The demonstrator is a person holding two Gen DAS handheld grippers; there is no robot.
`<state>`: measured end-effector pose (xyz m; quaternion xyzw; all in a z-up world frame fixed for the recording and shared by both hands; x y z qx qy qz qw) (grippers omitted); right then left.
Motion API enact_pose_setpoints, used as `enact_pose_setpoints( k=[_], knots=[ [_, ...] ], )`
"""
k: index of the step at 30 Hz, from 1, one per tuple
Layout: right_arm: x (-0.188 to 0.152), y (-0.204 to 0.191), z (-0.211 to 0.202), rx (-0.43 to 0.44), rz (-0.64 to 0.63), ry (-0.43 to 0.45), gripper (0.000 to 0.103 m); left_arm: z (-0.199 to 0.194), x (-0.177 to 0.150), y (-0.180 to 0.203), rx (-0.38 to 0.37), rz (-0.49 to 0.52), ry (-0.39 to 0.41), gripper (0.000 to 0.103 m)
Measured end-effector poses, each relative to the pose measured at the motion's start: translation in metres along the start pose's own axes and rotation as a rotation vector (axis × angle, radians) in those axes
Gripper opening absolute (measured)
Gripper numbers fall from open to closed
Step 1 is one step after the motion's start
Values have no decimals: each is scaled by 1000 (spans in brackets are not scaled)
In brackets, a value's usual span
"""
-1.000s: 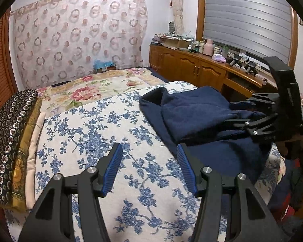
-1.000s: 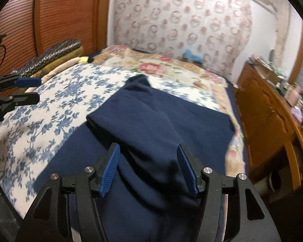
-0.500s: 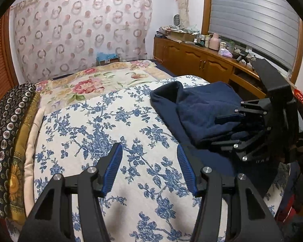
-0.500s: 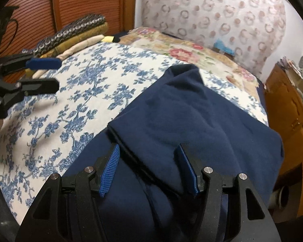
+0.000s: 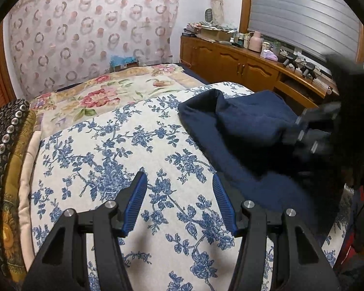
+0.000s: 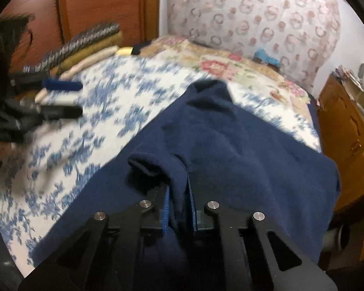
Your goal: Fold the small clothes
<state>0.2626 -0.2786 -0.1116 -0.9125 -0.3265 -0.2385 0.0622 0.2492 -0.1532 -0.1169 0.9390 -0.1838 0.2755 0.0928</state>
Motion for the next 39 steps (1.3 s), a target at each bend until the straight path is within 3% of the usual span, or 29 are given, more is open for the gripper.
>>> enact_pose_setpoints(
  k=[5, 11, 17, 19, 21, 24, 30, 39],
  knots=[
    [18, 61, -52, -86, 120, 116, 9, 3, 4, 5, -13, 15, -15, 55],
    [15, 152, -48, -175, 262, 49, 8, 10, 5, 13, -21, 29, -30, 55],
    [-3, 197, -34, -242, 367, 6, 8, 15, 1, 22, -25, 40, -55, 55],
    [-4, 194, -36, -214, 375, 24, 11, 15, 0, 24, -20, 47, -59, 55],
    [-3, 192, -39, -212, 367, 37, 31, 15, 0, 27, -20, 48, -61, 55],
    [-2, 184, -43, -209, 349, 42, 40, 15, -2, 30, -20, 50, -63, 55],
    [-12, 161, -54, -213, 301, 41, 41, 10, -9, 41, -26, 61, -58, 55],
    [-58, 106, -73, -203, 259, 40, 45, -1, -26, 69, -39, 92, -41, 55]
  ],
)
Point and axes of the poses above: each gripper's, at about its wrist camera, not at the fingertips, and z roughly the way its jaws point, y to its right, x to its top, the point moved 10 cm from there along z, roughly the way its jaws point, and after that the axes turned 13 degrees about -y, right-handed, at the moved point
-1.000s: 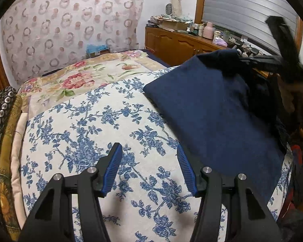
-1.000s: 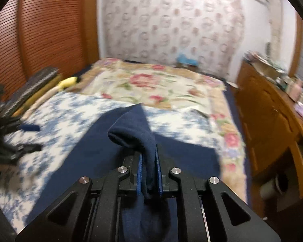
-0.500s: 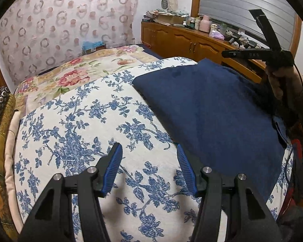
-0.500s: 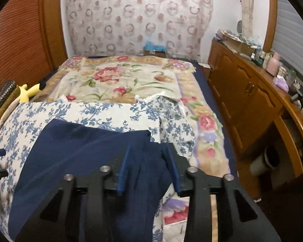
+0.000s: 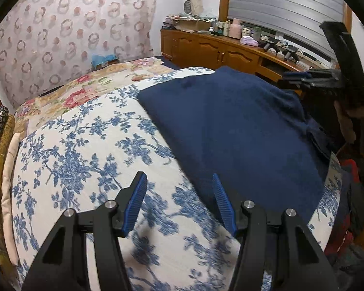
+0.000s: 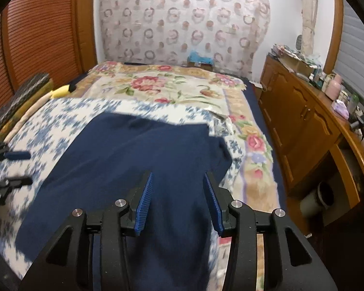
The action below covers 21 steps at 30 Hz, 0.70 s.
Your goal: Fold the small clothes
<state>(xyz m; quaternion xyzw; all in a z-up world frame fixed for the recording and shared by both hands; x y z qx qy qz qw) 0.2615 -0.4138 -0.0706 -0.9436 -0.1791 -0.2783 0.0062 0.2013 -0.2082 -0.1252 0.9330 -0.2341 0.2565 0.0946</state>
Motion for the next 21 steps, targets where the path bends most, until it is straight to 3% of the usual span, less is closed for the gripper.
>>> enact_pose_setpoints(
  k=[5, 11, 17, 21],
  knots=[
    [-29, -20, -4, 14, -9, -15, 54, -6, -7, 13, -3, 10, 7, 55],
    [-58, -42, 2, 19, -31, -56, 55, -9, -17, 23, -3, 11, 7, 55],
    [-88, -41, 4, -31, -55, -107, 54, -7, -28, 32, -16, 4, -3, 55],
    [-106, -24, -8, -58, -29, -112, 34, -7, -33, 40, -33, 5, -15, 55]
  ],
)
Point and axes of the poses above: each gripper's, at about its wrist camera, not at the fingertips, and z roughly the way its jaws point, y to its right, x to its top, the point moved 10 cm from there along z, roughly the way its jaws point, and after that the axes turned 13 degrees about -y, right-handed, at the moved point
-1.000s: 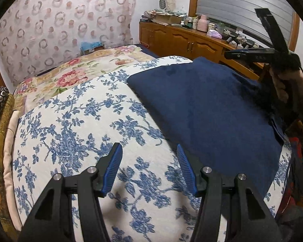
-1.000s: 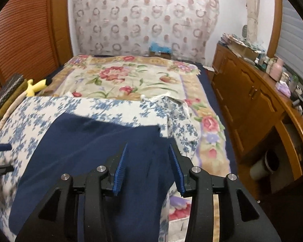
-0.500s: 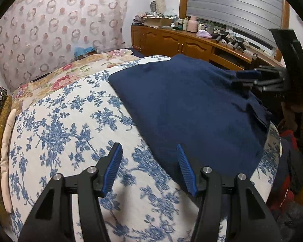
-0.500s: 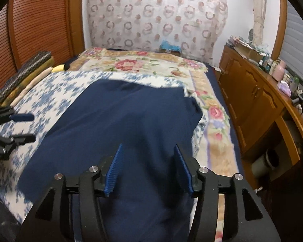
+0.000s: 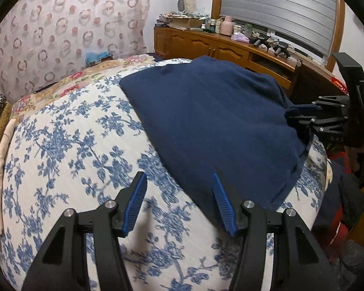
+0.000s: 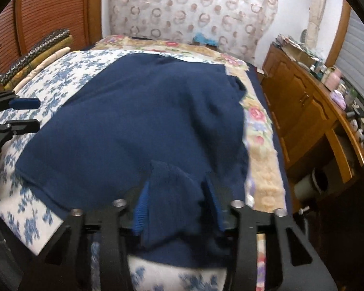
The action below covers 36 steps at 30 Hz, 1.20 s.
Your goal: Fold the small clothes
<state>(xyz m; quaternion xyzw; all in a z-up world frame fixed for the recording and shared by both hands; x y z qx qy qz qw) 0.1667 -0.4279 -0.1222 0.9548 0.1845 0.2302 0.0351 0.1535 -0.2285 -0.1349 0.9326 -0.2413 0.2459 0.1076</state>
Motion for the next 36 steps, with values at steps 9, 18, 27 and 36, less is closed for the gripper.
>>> enact_pose_setpoints(
  k=[9, 18, 27, 36],
  knots=[
    [-42, 44, -19, -77, 129, -8, 29, 1, -11, 10, -25, 13, -30, 55],
    [-22, 20, -43, -33, 104, 104, 40, 2, -25, 23, -79, 16, -51, 55],
    [-7, -28, -29, 62, 22, 126, 62, 4, -33, 37, -144, 25, -69, 52],
    [-11, -53, -14, 127, -20, 103, 70, 1, -35, 49, -203, 47, -79, 6]
  ],
)
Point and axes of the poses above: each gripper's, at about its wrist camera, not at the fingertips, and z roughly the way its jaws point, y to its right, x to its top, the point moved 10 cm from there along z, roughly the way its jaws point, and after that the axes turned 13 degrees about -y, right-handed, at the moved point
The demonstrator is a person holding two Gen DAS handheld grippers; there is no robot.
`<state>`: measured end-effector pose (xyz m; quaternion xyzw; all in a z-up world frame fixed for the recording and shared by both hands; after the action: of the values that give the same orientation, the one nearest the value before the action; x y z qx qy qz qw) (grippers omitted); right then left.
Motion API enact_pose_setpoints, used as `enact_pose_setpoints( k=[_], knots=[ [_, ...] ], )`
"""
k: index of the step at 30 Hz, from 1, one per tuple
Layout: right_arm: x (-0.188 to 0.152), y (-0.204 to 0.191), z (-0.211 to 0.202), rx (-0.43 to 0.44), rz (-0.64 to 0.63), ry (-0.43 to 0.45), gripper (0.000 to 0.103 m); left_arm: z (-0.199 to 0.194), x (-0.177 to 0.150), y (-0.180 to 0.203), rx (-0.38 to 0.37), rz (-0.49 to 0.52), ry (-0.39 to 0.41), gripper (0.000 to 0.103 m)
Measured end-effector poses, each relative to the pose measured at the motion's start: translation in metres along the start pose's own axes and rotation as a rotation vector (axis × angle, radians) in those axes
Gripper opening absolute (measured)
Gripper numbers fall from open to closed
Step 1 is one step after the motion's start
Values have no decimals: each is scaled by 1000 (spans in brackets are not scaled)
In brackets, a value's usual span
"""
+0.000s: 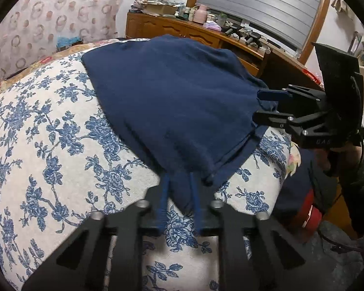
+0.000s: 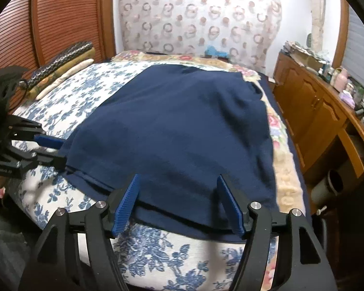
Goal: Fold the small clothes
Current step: 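Grasp the shirt edge with the left tool while the right tool grasps beside it, then lift the grasped shirt edge with both tools and fold it over the shirt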
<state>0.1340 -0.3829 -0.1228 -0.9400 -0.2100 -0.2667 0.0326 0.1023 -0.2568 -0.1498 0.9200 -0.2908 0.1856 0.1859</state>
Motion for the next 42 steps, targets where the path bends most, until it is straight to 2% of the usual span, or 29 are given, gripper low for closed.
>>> enact_pose_setpoints(
  k=[1, 8, 15, 22, 24, 28, 29, 30, 32, 35, 37, 42],
  knots=[
    [-1, -2, 1, 8, -4, 0, 71, -3, 2, 0, 5, -1, 12, 2],
    [-6, -19, 4, 26, -60, -19, 74, -55, 39, 10, -1, 28, 156, 1],
    [-4, -30, -4, 34, -103, -3, 75, -78, 76, 5, 16, 34, 222, 1],
    [-7, -13, 11, -65, -114, -44, 75, -82, 84, -3, 31, 16, 248, 1],
    [-8, -2, 14, -109, -112, -50, 75, -80, 83, -3, 34, 14, 249, 1],
    [-7, 25, 14, -132, -57, -49, 75, -80, 84, -8, 42, 2, 253, 2],
    [-6, 31, 14, -137, -47, -48, 70, -80, 84, -9, 42, 1, 253, 2],
    [-6, 35, 14, -133, -45, -50, 56, -80, 83, -10, 44, -2, 254, 1],
    [-5, 41, 13, -115, -40, -49, 44, -79, 83, -11, 43, -4, 253, 2],
    [4, 43, 6, -82, -35, -23, 13, -77, 84, -14, 53, -4, 254, 2],
    [17, 41, -3, -120, -65, 13, 8, -78, 87, -20, 62, -14, 260, 2],
    [56, 45, -26, -167, -78, 115, 6, -81, 100, -38, 70, -39, 272, 2]
  ],
)
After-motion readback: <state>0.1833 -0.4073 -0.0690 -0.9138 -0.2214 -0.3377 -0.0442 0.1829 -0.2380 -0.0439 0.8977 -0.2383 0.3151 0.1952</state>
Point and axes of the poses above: each gripper's, at about its wrist camera, not at the fingertips, and z roughly the way its jaws point, y to its right, x to its top, the point moved 10 cm from there along z, roughly the way its jaws point, and after that the axes turned 13 degrees about -y, right-handed, at the moved point
